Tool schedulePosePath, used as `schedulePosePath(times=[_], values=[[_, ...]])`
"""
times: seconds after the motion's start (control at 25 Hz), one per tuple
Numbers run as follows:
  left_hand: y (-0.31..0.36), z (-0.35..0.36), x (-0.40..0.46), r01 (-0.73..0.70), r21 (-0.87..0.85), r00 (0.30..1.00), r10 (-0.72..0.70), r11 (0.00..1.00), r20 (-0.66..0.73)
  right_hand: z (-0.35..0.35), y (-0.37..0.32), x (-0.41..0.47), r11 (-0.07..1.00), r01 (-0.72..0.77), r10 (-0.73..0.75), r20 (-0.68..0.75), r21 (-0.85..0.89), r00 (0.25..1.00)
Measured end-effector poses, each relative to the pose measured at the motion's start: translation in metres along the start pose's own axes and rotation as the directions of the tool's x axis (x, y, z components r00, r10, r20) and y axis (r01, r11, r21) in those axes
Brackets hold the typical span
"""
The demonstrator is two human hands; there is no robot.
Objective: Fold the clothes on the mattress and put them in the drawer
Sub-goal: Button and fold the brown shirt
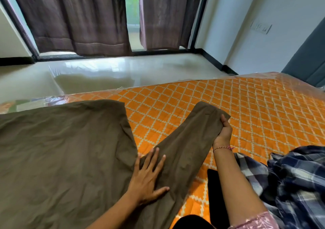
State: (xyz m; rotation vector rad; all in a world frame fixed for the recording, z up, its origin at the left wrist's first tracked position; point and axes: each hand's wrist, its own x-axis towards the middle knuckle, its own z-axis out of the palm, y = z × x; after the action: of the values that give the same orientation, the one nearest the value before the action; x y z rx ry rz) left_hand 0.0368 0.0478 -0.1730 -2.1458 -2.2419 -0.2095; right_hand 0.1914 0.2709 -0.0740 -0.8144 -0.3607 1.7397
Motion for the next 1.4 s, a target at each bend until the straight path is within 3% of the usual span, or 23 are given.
schedulePosePath(times=[0.08,0.24,0.36,0.44,0.48,0.56,0.6,0.64,0.68,0.72,0.8,0.84,0.92,1.0,1.04,1.12,1.16,1.28,1.32,1.36,1.4], values=[[0.010,-0.003,0.022,-0.114,0.002,0.993,0.114,0.993,-0.037,-0.008,-0.009,0.012,0.999,-0.029,0.029,-0.017,0.024,0.999],[0.037,-0.011,0.072,-0.101,-0.005,0.992,0.101,0.995,0.077,-0.028,-0.017,0.032,0.943,-0.265,0.240,-0.137,-0.203,0.961],[0.045,0.006,0.085,-0.095,-0.107,0.911,0.130,0.990,0.391,-0.036,-0.029,0.043,0.954,-0.190,0.160,-0.141,-0.233,0.977],[0.043,0.009,0.085,-0.139,-0.121,0.910,0.175,0.983,0.375,-0.046,-0.032,0.048,0.958,-0.101,0.057,-0.167,-0.268,0.984],[0.043,0.009,0.082,-0.151,-0.151,0.920,0.195,0.977,0.341,-0.054,-0.027,0.048,0.899,-0.078,-0.035,-0.248,-0.431,0.968],[0.030,0.004,0.075,-0.127,-0.171,0.951,0.169,0.977,0.261,-0.056,-0.006,0.045,0.563,-0.162,-0.353,-0.413,-0.811,0.840],[0.021,0.000,0.075,-0.079,-0.156,0.974,0.110,0.984,0.199,-0.048,0.006,0.043,0.360,-0.110,-0.539,-0.303,-0.926,0.786],[0.002,-0.004,0.075,0.004,-0.124,0.993,0.011,0.992,0.122,-0.030,0.029,0.038,0.175,0.016,-0.584,-0.090,-0.985,0.806],[-0.020,-0.009,0.072,0.116,-0.079,0.991,-0.110,0.990,0.072,-0.011,0.058,0.029,0.061,0.163,-0.470,0.115,-0.985,0.875],[-0.047,-0.013,0.068,0.241,-0.038,0.970,-0.239,0.970,0.051,0.011,0.088,0.019,0.031,0.265,-0.259,0.249,-0.964,0.933],[-0.104,-0.022,0.052,0.446,0.038,0.891,-0.448,0.894,0.080,0.046,0.151,0.003,0.046,0.351,0.127,0.354,-0.935,0.927],[-0.129,-0.025,0.042,0.507,0.062,0.852,-0.510,0.860,0.118,0.060,0.175,-0.003,0.044,0.364,0.229,0.364,-0.930,0.903],[-0.180,-0.028,0.017,0.567,0.087,0.799,-0.573,0.819,0.184,0.099,0.218,-0.009,0.044,0.349,0.284,0.347,-0.936,0.894],[-0.213,-0.027,0.000,0.565,0.073,0.788,-0.564,0.822,0.249,0.132,0.244,-0.004,0.158,0.201,0.297,0.241,-0.967,0.924],[-0.223,-0.025,-0.005,0.553,0.059,0.794,-0.548,0.831,0.264,0.145,0.254,0.000,0.259,0.050,0.355,0.143,-0.965,0.924],[-0.231,-0.018,-0.010,0.528,0.041,0.819,-0.521,0.849,0.240,0.170,0.270,0.008,0.359,-0.231,0.535,-0.003,-0.904,0.845],[-0.234,-0.015,-0.011,0.523,0.034,0.828,-0.517,0.852,0.217,0.181,0.278,0.014,0.394,-0.285,0.589,0.002,-0.874,0.808],[-0.237,-0.009,-0.012,0.500,0.024,0.849,-0.495,0.866,0.187,0.199,0.284,0.038,0.761,-0.269,0.493,0.258,-0.590,0.831],[-0.240,-0.008,-0.013,0.495,0.012,0.852,-0.488,0.869,0.189,0.199,0.288,0.044,0.819,-0.247,0.449,0.310,-0.518,0.838],[-0.239,-0.008,-0.011,0.479,0.000,0.861,-0.470,0.878,0.195,0.194,0.285,0.050,0.813,-0.208,0.427,0.315,-0.544,0.848],[-0.240,-0.009,-0.011,0.459,-0.012,0.871,-0.447,0.888,0.203,0.191,0.285,0.052,0.741,-0.155,0.420,0.271,-0.654,0.866]])
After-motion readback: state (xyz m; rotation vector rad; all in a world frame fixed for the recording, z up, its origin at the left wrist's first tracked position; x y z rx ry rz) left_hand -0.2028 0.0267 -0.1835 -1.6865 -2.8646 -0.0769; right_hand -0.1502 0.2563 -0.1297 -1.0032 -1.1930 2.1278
